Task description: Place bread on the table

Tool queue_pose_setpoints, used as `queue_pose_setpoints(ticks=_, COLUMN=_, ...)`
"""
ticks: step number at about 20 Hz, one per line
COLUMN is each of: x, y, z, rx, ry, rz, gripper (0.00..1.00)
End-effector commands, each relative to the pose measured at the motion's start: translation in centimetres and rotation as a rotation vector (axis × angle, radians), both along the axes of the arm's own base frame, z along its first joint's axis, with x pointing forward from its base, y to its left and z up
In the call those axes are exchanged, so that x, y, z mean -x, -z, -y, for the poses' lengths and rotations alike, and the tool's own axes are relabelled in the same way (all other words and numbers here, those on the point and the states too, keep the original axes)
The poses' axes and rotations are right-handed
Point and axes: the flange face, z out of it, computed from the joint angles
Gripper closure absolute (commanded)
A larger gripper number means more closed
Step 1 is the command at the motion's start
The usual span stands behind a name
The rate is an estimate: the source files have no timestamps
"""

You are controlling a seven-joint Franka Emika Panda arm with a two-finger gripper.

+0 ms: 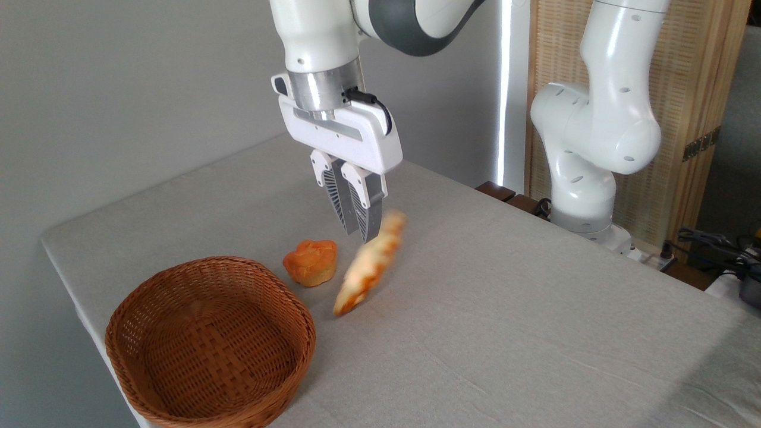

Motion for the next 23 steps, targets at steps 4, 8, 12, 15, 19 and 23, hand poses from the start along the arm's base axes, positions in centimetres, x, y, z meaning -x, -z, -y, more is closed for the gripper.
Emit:
queue_pose_setpoints(ticks=4, x=-0.5, y=2.1, z=1.5, rx=0.007, ry=0.04, rz=-0.031, gripper=0.0)
queue_pose_setpoints(ticks=8, x=-1.4, y=-1.6, z=1.8, rx=0.021, ry=0.032, rz=0.043, gripper=0.0)
queue_pose_setpoints(ticks=12, x=-2.6, y=-8.4, z=2.0, rx=0.065, ry=0.02, rz=0.142, gripper=0.0)
queue_pose_setpoints(ticks=15, x=-3.1, y=-8.9, z=2.1, rx=0.052, ry=0.022, rz=0.091, gripper=0.0)
queue_pose_setpoints(ticks=19, x=-3.3, y=-8.4, z=1.2, rx=0.066, ry=0.011, rz=0.064, gripper=0.0)
queue_pose_setpoints(ticks=23, x=-3.8, y=-7.5, z=1.0, rx=0.067, ry=0.002, rz=0.045, gripper=0.0)
